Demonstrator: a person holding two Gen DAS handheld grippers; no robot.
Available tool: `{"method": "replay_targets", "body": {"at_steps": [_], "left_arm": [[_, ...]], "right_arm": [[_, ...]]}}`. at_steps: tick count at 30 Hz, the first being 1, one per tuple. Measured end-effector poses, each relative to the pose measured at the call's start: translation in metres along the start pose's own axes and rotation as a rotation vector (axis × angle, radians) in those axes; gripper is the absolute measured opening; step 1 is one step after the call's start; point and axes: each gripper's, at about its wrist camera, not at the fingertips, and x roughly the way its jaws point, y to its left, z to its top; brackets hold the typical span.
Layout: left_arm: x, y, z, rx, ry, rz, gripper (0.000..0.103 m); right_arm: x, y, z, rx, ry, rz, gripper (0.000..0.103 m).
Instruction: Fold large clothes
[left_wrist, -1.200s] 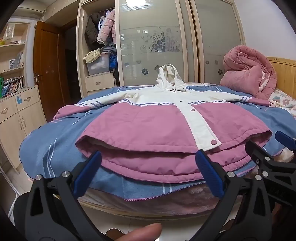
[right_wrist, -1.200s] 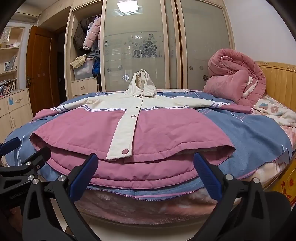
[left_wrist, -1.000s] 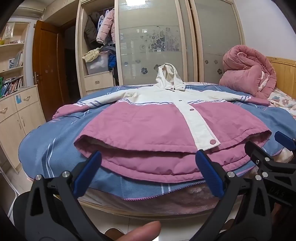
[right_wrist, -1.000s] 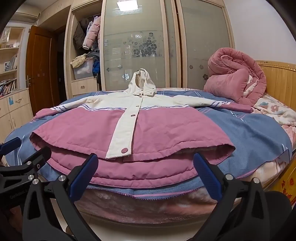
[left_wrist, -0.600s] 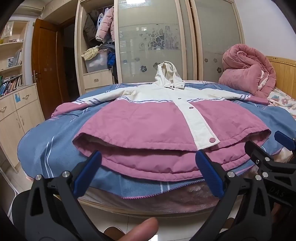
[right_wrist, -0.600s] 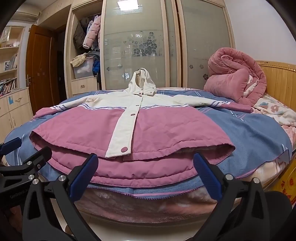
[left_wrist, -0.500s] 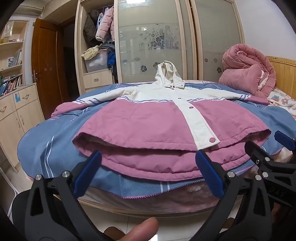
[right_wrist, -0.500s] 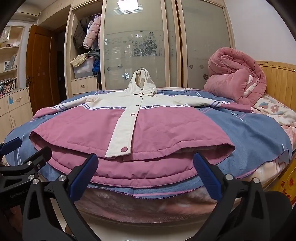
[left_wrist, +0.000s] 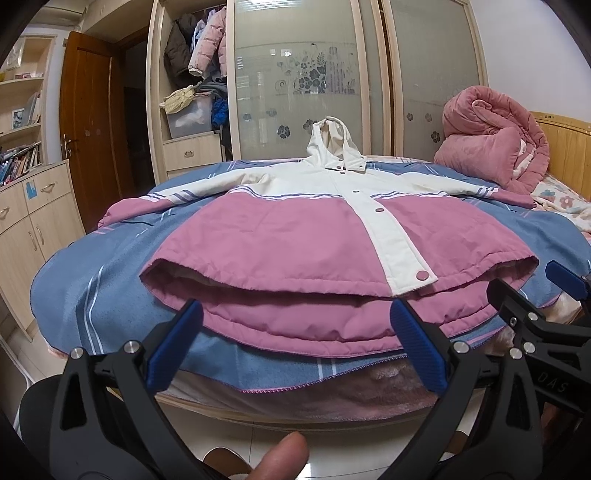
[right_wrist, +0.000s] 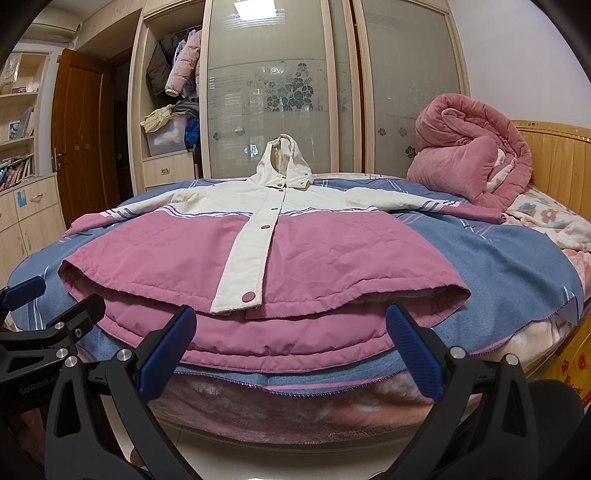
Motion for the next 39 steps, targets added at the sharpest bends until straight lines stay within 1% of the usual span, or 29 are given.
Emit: {"method": "replay_targets", "body": {"at_steps": [39], "left_arm": [[0.0014,0.0012,0.0008,-0.003,0.007,-0.001,0.101]], "right_arm": [[0.0024,0.0008,-0.0021,-0.001,-0.001,0.000,0.102]]}}
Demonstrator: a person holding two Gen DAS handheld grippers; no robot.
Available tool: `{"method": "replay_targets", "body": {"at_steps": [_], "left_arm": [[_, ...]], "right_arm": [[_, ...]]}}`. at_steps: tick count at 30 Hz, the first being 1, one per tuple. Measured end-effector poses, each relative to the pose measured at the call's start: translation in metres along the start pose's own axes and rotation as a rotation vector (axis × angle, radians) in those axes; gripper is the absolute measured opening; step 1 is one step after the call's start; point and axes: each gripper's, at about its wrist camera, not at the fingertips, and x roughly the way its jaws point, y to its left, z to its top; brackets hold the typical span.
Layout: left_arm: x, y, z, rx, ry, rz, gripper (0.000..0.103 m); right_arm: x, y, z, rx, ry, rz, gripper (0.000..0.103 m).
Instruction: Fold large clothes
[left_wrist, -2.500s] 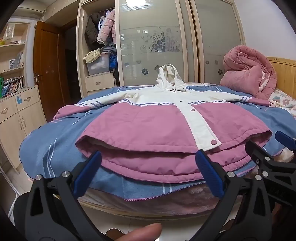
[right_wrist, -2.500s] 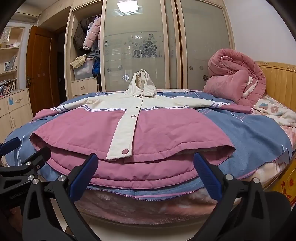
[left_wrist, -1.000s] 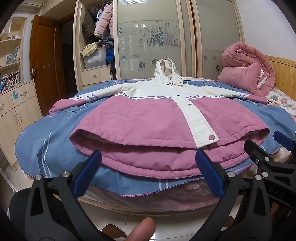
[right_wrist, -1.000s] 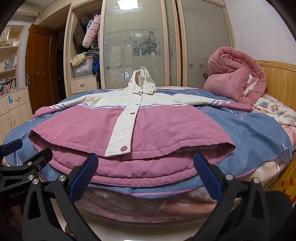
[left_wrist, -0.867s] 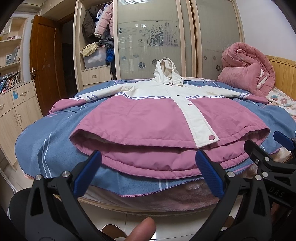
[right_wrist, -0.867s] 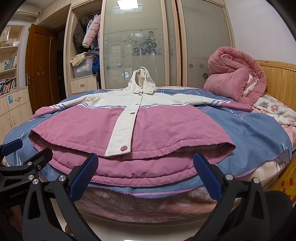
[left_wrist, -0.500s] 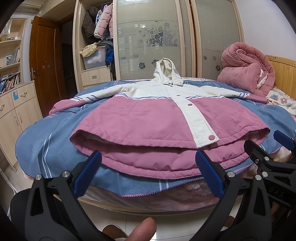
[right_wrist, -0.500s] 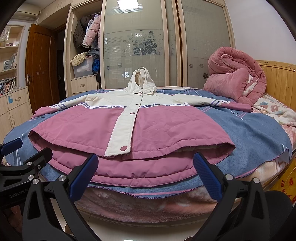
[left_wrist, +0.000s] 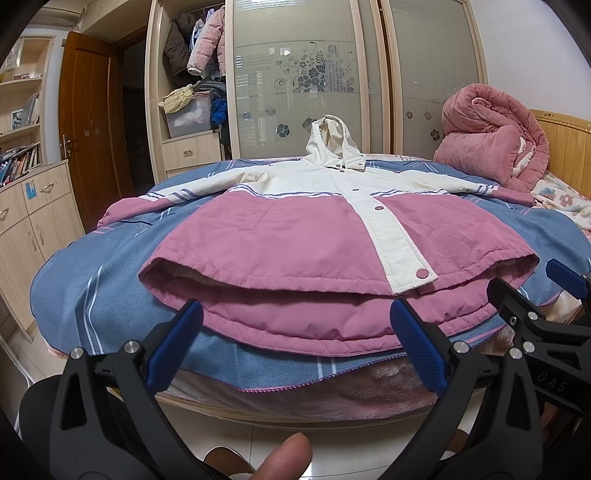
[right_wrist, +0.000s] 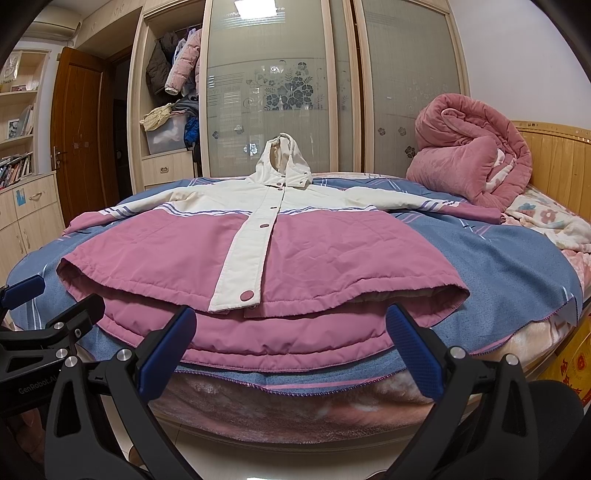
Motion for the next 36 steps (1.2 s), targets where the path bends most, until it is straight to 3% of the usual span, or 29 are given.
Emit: {"method": "replay_targets", "body": {"at_steps": [36], "left_arm": [[-0.005,-0.011,0.001,0.052,-0.024,-0.035,0.101]], "right_arm": [[0.000,-0.007,0.002,0.029,-0.002,-0.014,0.102]]}}
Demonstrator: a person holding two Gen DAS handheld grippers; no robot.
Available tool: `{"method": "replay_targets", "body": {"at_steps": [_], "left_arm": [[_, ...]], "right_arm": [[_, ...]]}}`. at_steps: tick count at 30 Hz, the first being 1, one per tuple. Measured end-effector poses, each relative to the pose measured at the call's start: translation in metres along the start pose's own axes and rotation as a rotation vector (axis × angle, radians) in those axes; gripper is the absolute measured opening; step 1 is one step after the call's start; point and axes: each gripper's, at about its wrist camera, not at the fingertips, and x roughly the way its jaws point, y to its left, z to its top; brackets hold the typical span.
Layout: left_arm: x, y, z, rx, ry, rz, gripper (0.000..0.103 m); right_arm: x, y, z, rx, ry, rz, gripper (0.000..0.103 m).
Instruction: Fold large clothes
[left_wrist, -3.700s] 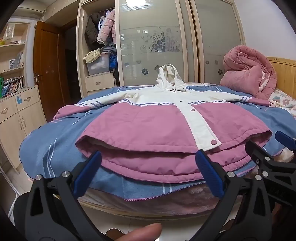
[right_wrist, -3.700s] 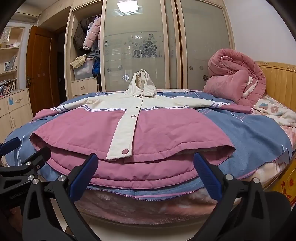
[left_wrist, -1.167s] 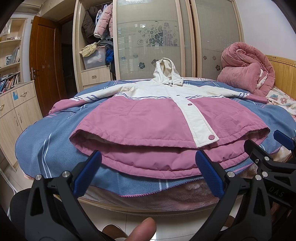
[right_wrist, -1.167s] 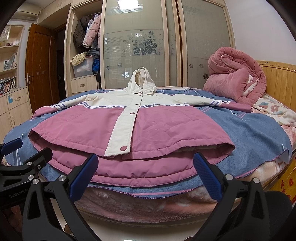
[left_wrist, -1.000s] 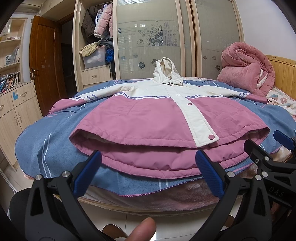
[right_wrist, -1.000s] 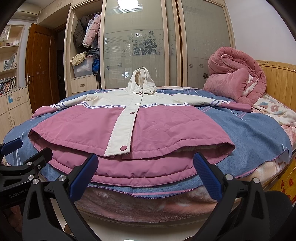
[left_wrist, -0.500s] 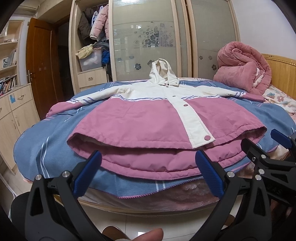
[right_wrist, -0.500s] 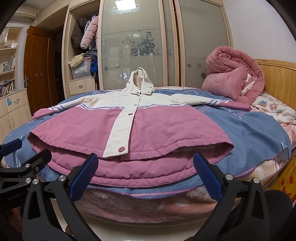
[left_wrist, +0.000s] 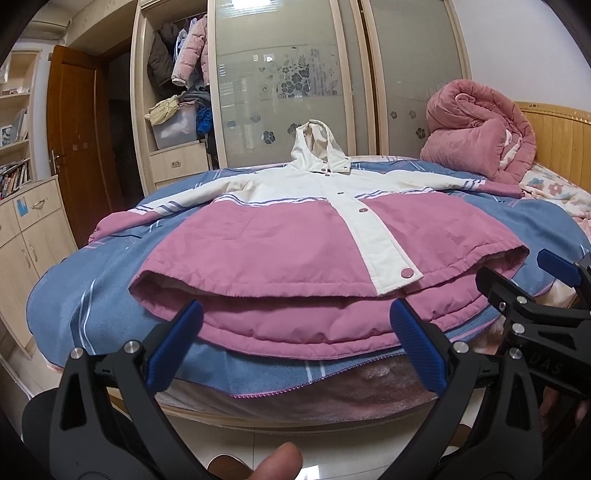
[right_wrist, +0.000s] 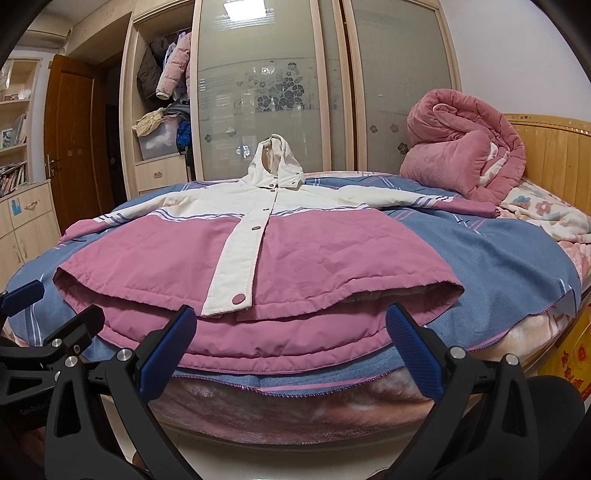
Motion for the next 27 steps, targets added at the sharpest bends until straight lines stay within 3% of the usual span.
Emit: {"method": "replay_targets", "body": {"at_steps": [14,18,19,22,24,27], "left_arm": [[0.004,0.007,0.002,-0.015,-0.004,0.017,0.101],[0.007,0.027,0.002,-0.122,0.008,-0.088,0.101],[0.012,0.036,0.002,-0.165,0.041,-0.133,0.101],[0.024,0.046,0.001,-0.167,0.116,-0.158,0.101],[0.024,0.050,0.001,-0.168,0.112,-0.119,0.101],[0.010,0.052,0.003,-0.135,0.012,-0.009,0.101]], "right_arm": [[-0.004,0.000,0.003,-0.001,-0.021,0.010,0.102],[-0.009,-0.004,0.005,0.014,-0.049,0.007,0.102],[-0.010,-0.005,0.005,0.018,-0.058,0.005,0.102],[-0.010,-0.008,0.006,0.024,-0.058,0.005,0.102],[-0.010,-0.009,0.006,0.027,-0.057,0.005,0.102],[-0.011,-0.012,0.006,0.032,-0.068,0.007,0.102]]}}
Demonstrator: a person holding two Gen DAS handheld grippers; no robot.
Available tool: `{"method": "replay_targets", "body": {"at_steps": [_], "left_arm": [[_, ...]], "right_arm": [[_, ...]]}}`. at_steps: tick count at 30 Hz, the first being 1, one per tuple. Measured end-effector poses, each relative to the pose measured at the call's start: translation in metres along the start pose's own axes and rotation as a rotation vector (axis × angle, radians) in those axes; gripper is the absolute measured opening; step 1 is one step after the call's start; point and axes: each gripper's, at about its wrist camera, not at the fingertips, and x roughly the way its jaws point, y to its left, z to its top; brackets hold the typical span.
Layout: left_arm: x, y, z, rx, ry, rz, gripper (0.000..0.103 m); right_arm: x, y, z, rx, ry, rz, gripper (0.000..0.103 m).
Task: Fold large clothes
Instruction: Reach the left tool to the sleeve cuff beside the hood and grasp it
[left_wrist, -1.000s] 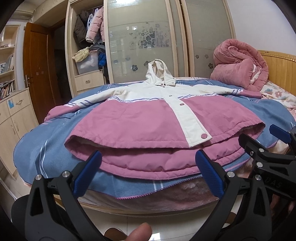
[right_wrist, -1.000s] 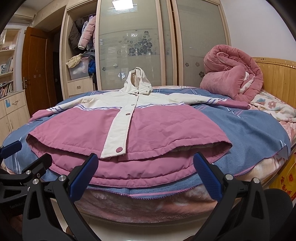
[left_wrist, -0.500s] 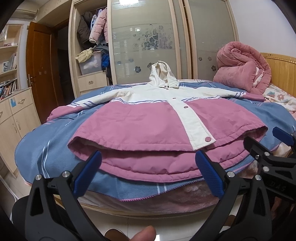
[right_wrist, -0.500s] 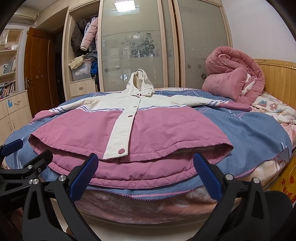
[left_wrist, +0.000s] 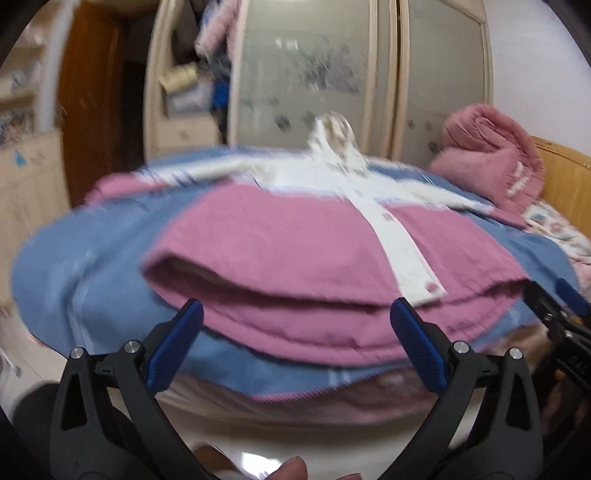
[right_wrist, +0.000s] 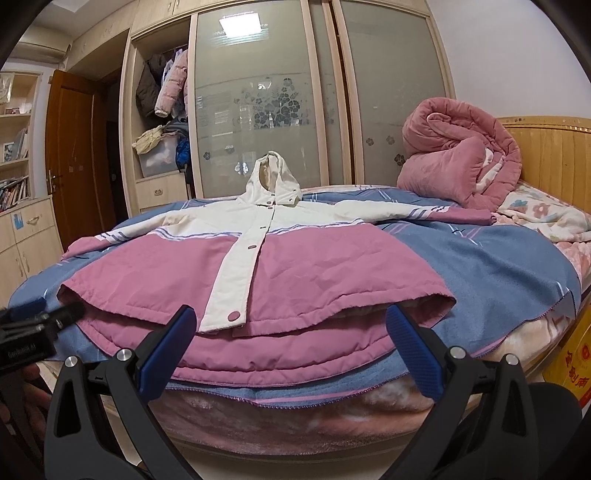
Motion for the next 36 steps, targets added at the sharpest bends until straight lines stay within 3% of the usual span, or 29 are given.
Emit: {"method": "replay_targets", "body": {"at_steps": [2,5,11,13,16,19,20,22,25,28,31,33,36], "left_arm": [[-0.007,-0.002,0.001,0.035,-0.068,0.069,0.101],[-0.006,-0.001,0.001,0.059,-0.083,0.116,0.101],[-0.028,0.047,0.028,-0.133,-0.172,0.018,0.101],[-0.036,0.080,0.045,-0.236,-0.218,-0.030,0.101],[-0.038,0.136,0.074,-0.329,-0.304,-0.046,0.101],[-0.014,0.195,0.105,-0.419,-0.224,-0.005,0.101],[-0.005,0.221,0.111,-0.501,-0.211,0.000,0.101],[0.015,0.266,0.118,-0.651,-0.219,-0.038,0.101],[0.057,0.319,0.126,-0.753,-0.171,-0.063,0.101],[0.113,0.366,0.126,-0.855,-0.074,-0.230,0.101],[0.150,0.398,0.120,-0.912,-0.026,-0.256,0.101],[0.171,0.419,0.114,-0.973,-0.030,-0.253,0.101],[0.189,0.434,0.114,-0.978,-0.020,-0.190,0.101]], "right_arm": [[-0.001,-0.002,0.001,0.005,-0.011,0.000,0.102],[0.002,-0.004,0.001,0.008,-0.001,0.000,0.102],[0.003,-0.004,0.002,0.014,0.015,0.034,0.102],[0.003,-0.004,0.002,0.021,0.024,0.055,0.102],[0.004,-0.003,0.003,0.023,0.033,0.073,0.102],[0.009,-0.002,0.003,0.035,0.057,0.105,0.102],[0.010,-0.001,0.003,0.041,0.065,0.115,0.102],[0.013,0.000,0.003,0.058,0.083,0.141,0.102],[0.014,0.005,0.004,0.066,0.094,0.177,0.102],[0.014,0.009,0.004,0.060,0.099,0.203,0.102],[0.017,0.014,0.004,0.058,0.111,0.226,0.102],[0.021,0.016,0.003,0.061,0.122,0.235,0.102],[0.028,0.018,0.002,0.071,0.149,0.248,0.102]]}}
